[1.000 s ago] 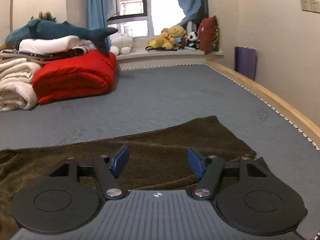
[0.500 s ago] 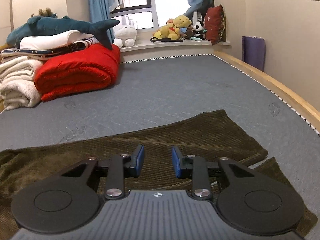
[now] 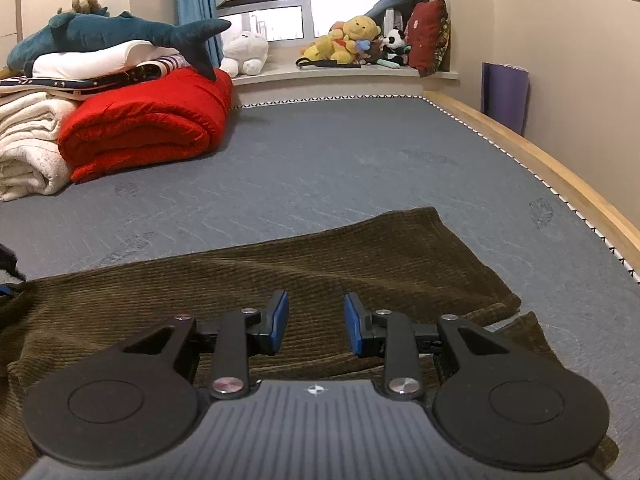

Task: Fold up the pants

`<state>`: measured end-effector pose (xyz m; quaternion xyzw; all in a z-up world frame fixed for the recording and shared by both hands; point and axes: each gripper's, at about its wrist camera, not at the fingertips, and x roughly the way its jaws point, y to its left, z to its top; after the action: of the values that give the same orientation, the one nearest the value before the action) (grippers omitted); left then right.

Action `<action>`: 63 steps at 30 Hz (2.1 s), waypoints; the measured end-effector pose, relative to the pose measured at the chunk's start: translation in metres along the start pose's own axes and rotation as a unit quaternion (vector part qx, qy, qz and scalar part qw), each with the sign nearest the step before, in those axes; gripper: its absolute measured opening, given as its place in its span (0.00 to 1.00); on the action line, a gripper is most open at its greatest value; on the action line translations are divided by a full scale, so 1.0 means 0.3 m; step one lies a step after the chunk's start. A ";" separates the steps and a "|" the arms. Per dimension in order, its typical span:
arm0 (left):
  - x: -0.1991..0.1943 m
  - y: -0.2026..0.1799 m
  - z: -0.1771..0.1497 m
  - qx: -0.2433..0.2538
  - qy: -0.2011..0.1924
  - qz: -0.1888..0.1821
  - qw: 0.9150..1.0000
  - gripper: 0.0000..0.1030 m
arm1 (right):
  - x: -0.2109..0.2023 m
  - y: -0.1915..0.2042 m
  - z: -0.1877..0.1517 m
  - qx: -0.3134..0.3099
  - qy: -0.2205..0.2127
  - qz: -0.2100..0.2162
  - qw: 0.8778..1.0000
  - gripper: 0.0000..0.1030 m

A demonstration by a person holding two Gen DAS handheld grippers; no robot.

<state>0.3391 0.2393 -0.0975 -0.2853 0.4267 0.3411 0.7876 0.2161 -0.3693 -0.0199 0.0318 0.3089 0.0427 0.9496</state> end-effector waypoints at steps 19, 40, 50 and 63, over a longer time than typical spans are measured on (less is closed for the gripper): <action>-0.631 0.545 -0.535 0.284 0.011 -0.204 0.937 0.04 | -0.037 -0.065 -0.048 0.070 0.017 -0.006 0.997 0.14; -0.492 0.465 -0.464 0.243 0.008 -0.073 0.967 0.13 | 0.182 -0.106 -0.012 0.176 0.041 0.011 0.983 0.24; -0.476 0.453 -0.504 0.257 -0.013 -0.063 0.964 0.12 | 0.557 -0.223 -0.018 0.291 0.091 0.020 0.952 0.24; -0.504 0.479 -0.477 0.230 -0.026 -0.083 0.969 0.12 | 0.578 -0.211 0.006 0.313 0.050 0.031 0.948 0.08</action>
<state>0.0976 0.1758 -0.0568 -0.1218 0.4483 0.1741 0.8683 0.3606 -0.4147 -0.1252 0.3353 0.3522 -0.0251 0.8734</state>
